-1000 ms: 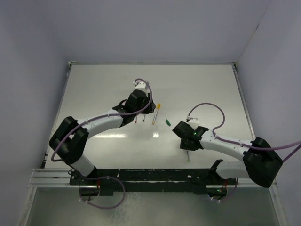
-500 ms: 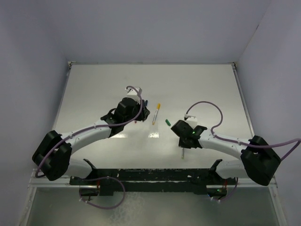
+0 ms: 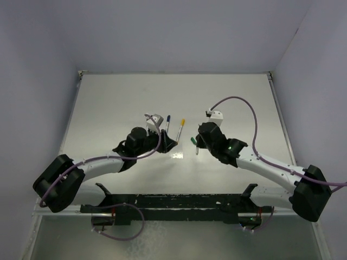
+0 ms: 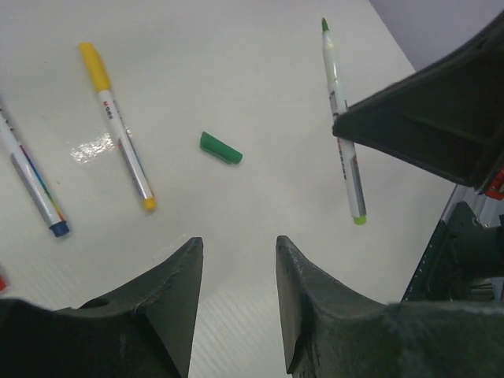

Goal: Insert the pens into the pen caps

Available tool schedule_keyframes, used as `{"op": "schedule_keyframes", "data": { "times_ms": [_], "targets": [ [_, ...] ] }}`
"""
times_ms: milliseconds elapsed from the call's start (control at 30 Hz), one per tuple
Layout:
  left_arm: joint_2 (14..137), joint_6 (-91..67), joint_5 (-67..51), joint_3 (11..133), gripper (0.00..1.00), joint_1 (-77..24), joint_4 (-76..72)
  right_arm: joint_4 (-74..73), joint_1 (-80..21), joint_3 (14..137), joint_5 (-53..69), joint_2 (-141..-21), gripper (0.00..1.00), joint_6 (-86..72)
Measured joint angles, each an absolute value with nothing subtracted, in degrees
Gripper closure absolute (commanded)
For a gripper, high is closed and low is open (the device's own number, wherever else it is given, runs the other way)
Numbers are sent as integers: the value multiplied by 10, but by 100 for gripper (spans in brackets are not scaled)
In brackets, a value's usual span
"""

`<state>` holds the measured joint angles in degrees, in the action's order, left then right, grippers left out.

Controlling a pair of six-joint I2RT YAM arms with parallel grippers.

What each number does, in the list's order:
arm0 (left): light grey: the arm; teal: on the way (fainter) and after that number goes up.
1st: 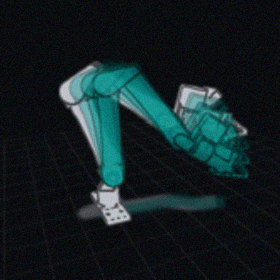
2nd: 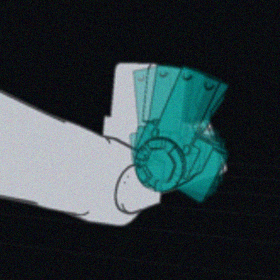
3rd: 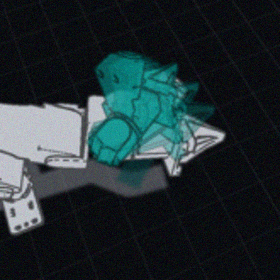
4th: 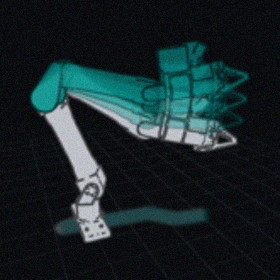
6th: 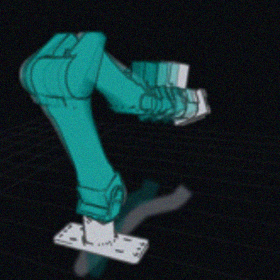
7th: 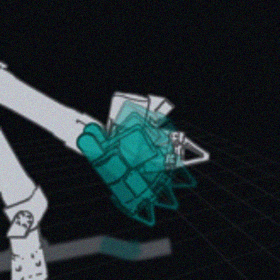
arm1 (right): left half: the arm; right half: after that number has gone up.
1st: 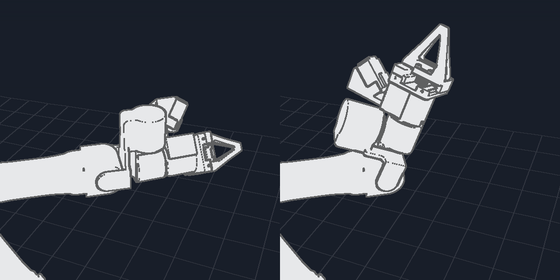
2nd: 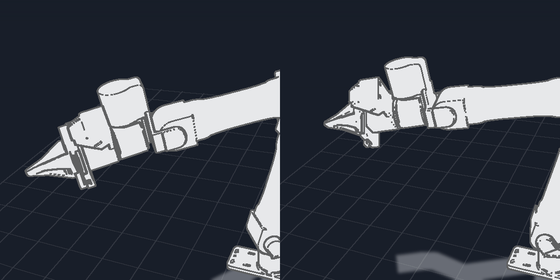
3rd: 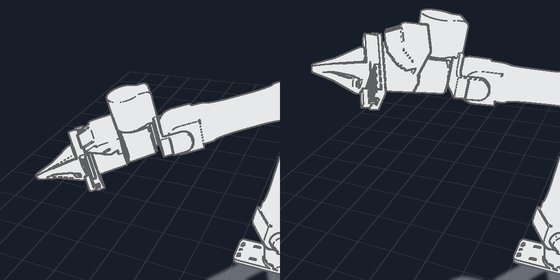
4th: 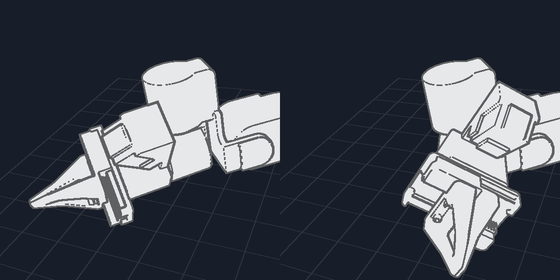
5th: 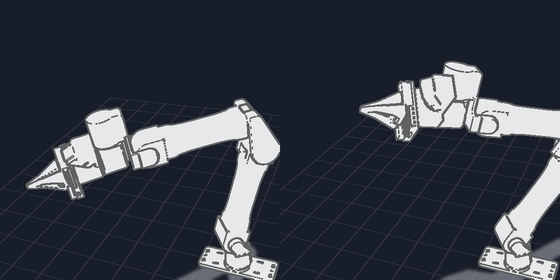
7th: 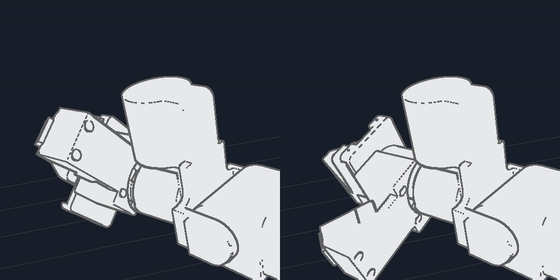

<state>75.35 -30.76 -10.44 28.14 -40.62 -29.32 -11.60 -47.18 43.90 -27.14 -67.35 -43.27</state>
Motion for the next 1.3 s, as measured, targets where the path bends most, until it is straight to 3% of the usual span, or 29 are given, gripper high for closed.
{"op": "schedule_keyframes", "data": {
  "times_ms": [433, 933, 1100, 1200, 1300],
  "targets": [
    [809, -345, -203, 269, 49, -406, -455, 100, -472, 394, -227, -676, 100, -380],
    [869, -370, -223, 291, 51, -406, -500, 195, -472, 382, -178, -699, 100, -369],
    [875, -374, -223, 295, 65, -406, -510, 198, -472, 382, -169, -701, 100, -369],
    [878, -380, -223, 295, 87, -406, -521, 201, -472, 382, -168, -701, 100, -369],
    [883, -385, -220, 295, 100, -406, -524, 201, -472, 382, -168, -701, 100, -369]
  ]
}}
